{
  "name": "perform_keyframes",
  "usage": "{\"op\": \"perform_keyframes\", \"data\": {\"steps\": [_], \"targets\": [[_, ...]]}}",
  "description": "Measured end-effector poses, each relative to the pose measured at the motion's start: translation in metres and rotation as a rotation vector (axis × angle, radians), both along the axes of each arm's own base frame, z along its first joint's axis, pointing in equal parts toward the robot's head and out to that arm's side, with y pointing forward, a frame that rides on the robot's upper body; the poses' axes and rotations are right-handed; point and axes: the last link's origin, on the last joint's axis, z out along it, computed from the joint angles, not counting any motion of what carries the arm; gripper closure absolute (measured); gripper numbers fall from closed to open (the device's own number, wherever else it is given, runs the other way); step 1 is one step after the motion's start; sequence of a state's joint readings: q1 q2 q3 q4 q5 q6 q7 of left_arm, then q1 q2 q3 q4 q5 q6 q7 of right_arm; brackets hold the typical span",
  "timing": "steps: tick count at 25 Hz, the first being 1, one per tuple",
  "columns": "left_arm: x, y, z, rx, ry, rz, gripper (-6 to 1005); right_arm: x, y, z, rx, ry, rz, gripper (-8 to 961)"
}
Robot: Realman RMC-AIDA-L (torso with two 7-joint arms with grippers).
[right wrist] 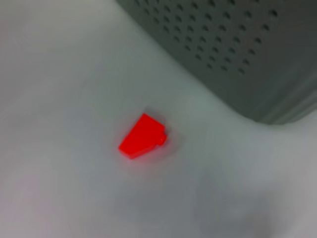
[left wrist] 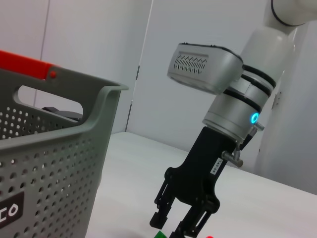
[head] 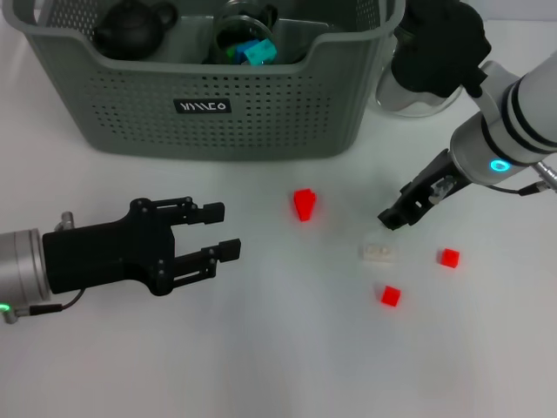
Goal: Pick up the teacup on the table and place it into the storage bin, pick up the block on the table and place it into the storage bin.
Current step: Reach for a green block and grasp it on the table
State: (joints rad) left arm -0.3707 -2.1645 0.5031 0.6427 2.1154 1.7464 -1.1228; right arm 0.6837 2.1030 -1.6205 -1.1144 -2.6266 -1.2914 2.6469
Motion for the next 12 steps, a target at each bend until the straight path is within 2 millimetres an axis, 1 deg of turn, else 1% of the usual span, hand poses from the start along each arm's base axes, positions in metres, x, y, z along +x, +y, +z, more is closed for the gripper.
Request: {"op": "perform_keyframes", "data": {"steps": [12], "targets": [[-0.0013, 0.0017, -0.0033, 0.003, 0.004, 0.017, 459, 0.0082, -0.0007, -0.0053, -0.019, -0.007, 0.007, 421]]}}
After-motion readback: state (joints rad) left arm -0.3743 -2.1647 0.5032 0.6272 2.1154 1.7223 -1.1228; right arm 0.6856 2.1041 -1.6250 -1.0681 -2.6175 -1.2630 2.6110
